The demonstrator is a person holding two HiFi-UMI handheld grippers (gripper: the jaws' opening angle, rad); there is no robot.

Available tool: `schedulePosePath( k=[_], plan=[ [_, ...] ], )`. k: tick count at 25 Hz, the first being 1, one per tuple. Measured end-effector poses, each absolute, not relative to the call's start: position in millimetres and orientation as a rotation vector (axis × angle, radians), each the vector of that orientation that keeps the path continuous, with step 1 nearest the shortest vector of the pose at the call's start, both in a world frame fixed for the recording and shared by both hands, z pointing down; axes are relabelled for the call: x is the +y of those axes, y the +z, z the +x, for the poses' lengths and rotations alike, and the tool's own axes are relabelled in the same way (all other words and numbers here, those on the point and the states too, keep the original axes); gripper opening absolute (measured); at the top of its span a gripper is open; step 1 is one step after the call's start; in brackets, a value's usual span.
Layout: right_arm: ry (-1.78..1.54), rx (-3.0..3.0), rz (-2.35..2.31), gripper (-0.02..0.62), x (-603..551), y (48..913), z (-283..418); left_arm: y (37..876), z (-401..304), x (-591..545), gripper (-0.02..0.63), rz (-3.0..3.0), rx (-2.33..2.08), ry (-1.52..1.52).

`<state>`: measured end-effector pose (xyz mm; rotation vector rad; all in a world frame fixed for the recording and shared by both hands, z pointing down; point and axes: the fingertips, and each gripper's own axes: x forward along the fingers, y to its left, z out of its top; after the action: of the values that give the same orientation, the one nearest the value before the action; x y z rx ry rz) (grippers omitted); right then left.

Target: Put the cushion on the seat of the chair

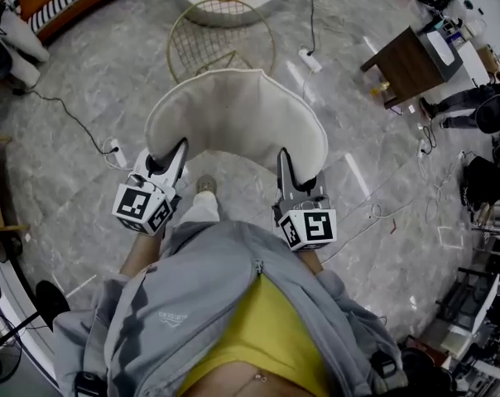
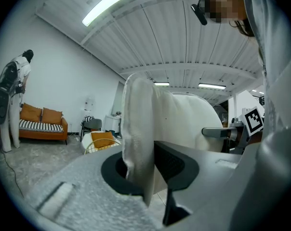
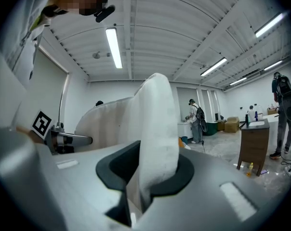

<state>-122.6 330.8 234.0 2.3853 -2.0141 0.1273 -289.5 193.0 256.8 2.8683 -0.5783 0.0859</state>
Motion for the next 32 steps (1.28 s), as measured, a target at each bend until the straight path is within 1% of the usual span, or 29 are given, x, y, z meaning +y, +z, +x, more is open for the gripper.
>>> schedulePosePath(
  k=[5,10,20,26,32],
  plan=[
    [0.131,-1.977,2.427,0.066,263,225,-95,247,-260,120,0.071,2.885,-0.539,0.086],
    [0.142,-1.923,2.468,0.066,216,233,-75,258,-236,69,0.071,2.896,-0.484,0.084],
    [0.169,-1.876,2.527,0.066,173,242,-44,265,-200,19,0.071,2.908,-0.429,0.106],
    [0.176,-1.961,2.462,0.066,132,244,-8,269,-180,-4,0.071,2.866,-0.530,0.090],
    [0.153,-2.166,2.270,0.067,56,236,44,264,-147,-52,0.071,2.808,-0.769,0.026]
  ],
)
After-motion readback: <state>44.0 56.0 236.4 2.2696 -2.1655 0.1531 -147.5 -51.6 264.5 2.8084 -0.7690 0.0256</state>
